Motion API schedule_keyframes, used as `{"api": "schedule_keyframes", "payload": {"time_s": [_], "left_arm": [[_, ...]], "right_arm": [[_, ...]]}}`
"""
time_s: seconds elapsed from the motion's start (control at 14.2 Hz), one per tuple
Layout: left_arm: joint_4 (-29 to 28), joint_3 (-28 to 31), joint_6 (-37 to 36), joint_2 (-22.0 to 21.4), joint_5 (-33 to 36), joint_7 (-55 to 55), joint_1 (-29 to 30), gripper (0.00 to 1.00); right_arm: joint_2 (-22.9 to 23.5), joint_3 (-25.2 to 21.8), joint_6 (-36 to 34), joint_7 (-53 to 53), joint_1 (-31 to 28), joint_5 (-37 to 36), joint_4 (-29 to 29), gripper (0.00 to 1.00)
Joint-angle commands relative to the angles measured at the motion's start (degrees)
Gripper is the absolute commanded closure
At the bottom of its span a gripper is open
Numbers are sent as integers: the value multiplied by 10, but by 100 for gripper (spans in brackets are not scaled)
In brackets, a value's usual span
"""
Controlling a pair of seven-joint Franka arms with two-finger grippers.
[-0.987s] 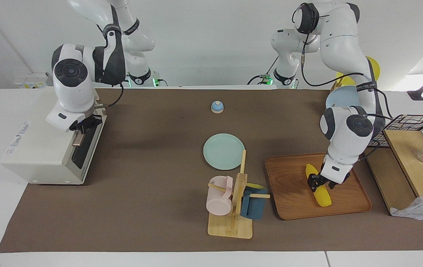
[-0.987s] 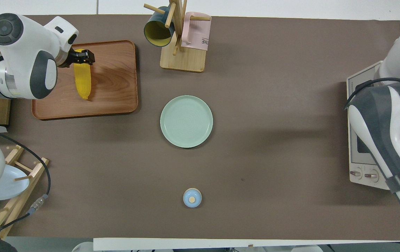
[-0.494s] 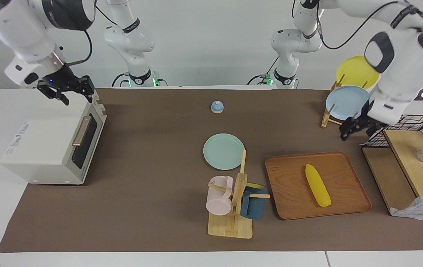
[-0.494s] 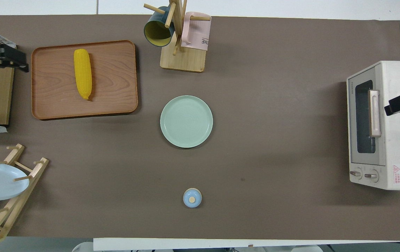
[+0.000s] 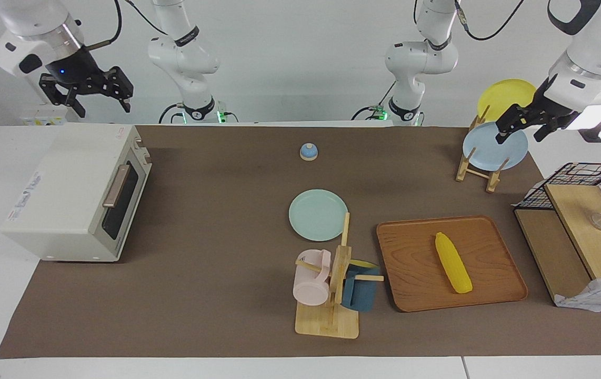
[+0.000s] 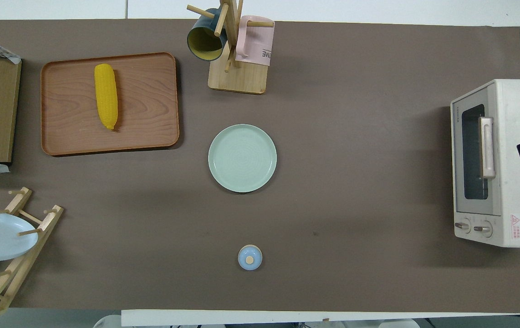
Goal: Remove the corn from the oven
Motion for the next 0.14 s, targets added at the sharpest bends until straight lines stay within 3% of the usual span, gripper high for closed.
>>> {"api": "schedule_keyframes", "payload": {"time_s": [0.0,0.07], "left_arm": [[23,1,-41,11,-10,11,3,0],[24,1,-48,12,-10,12,3,0]], "right_arm": [[-19,3,24,10,-2,-4,-29,0],[-17,2,19,10,-4,-5,-26,0]]}}
